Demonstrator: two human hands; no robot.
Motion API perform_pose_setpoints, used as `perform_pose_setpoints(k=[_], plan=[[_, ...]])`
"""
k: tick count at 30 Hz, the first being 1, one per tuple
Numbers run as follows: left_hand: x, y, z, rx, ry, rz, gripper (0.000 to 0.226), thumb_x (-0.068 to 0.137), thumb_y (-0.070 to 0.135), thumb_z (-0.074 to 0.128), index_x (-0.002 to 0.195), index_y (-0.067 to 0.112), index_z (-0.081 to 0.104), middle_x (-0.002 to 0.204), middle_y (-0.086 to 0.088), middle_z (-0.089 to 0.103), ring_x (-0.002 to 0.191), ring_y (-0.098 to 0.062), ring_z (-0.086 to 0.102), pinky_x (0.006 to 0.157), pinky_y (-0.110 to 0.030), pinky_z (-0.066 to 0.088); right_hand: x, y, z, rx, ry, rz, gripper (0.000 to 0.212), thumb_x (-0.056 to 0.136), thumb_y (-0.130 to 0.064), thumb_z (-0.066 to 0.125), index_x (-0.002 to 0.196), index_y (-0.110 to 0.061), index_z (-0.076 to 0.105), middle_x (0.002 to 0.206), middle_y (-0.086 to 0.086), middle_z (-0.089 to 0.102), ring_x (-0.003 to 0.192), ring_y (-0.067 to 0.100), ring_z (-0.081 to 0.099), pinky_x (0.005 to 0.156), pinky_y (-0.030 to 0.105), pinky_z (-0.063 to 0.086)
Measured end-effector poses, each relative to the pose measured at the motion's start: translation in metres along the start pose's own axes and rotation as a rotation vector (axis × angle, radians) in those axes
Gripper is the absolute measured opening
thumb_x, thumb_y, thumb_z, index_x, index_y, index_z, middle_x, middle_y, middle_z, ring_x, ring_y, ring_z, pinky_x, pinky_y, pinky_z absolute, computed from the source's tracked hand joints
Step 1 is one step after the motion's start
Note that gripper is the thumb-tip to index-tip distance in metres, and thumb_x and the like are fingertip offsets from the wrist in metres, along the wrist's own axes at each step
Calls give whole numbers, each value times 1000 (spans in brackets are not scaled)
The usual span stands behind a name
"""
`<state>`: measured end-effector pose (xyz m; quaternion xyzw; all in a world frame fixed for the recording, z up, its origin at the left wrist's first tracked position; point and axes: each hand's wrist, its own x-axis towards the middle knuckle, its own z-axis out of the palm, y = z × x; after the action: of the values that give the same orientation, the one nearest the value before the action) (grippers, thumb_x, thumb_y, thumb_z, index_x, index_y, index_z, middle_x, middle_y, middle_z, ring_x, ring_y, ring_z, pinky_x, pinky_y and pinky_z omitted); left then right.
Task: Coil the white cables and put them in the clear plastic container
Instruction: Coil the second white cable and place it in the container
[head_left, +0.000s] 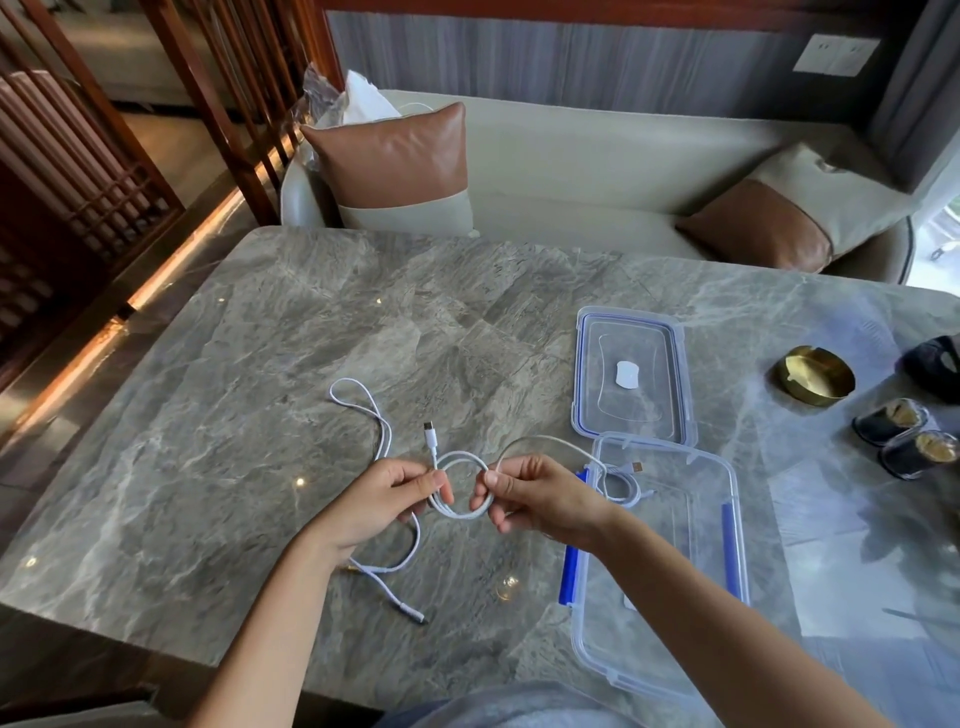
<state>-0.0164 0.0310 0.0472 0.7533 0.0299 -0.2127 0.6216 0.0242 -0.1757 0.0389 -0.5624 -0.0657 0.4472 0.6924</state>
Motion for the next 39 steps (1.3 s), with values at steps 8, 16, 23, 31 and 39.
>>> perform_pose_setpoints(k=[8,16,23,31,39], plan=[[14,4,-3,-310,153,82,26,82,38,59,95,18,68,83,5,67,80,-13,55,67,-20,43,-3,-4,3,183,-128,94,21,88,-26,55,78,-17,70,62,-4,65,46,1,57,47,9,49],[30,34,6,362,-127,337,43,84,-4,55,103,31,69,147,10,32,138,0,24,112,-20,21,-6,-6,2,124,-183,200,22,92,-19,52,83,-13,71,65,-5,64,43,0,54,44,9,46],[25,23,3,949,134,426,15,78,16,61,84,29,65,152,8,26,143,-7,0,117,-34,-6,-7,-9,-7,34,-43,164,19,93,-17,53,84,-11,70,63,-7,66,43,1,54,44,10,46],[12,10,4,1048,442,238,12,73,31,70,83,36,67,110,1,43,106,-21,36,91,-38,24,-3,-20,-9,-109,118,29,15,90,-20,59,82,-12,69,66,-5,68,48,1,58,47,12,48],[3,3,-1,517,262,206,21,89,17,58,73,23,70,89,8,71,90,-3,62,97,-32,41,-3,-31,-12,-102,285,-137,19,91,-18,58,76,-9,66,55,-7,66,47,1,57,48,12,47]])
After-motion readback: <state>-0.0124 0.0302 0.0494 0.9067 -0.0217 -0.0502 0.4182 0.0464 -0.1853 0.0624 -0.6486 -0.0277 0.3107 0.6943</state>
